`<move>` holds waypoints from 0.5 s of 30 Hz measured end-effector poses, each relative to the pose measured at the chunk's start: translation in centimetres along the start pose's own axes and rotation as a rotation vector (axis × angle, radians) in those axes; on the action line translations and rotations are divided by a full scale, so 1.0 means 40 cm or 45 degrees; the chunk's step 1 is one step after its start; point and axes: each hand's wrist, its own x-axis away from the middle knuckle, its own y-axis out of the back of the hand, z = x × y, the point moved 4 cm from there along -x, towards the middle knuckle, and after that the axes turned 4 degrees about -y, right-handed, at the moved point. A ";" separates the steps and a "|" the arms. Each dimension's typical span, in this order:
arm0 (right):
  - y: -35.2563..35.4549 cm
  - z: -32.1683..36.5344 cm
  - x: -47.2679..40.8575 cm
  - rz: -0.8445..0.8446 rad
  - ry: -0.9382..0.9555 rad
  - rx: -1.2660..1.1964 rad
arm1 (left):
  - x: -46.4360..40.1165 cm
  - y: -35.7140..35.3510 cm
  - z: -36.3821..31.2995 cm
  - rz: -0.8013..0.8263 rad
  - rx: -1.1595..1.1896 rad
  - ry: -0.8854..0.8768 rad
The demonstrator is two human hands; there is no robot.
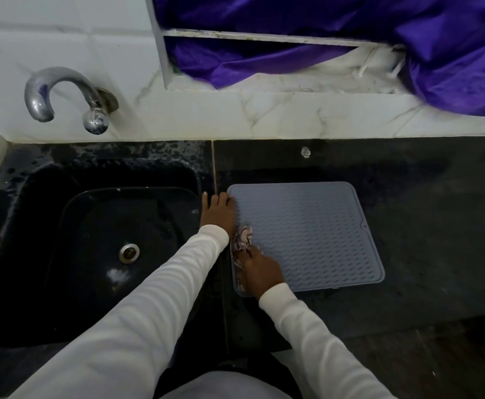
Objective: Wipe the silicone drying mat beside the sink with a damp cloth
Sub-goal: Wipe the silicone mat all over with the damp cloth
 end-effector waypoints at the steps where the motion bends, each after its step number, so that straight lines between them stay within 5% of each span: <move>1: -0.006 -0.001 0.012 0.032 -0.004 -0.014 | 0.001 -0.002 0.000 0.003 0.001 -0.001; 11: 0.015 -0.097 0.092 0.495 0.119 -0.141 | 0.022 -0.012 -0.003 -0.006 0.005 0.017; 15: 0.112 -0.221 0.059 0.218 -0.124 -0.375 | 0.048 -0.036 -0.025 -0.113 0.093 0.086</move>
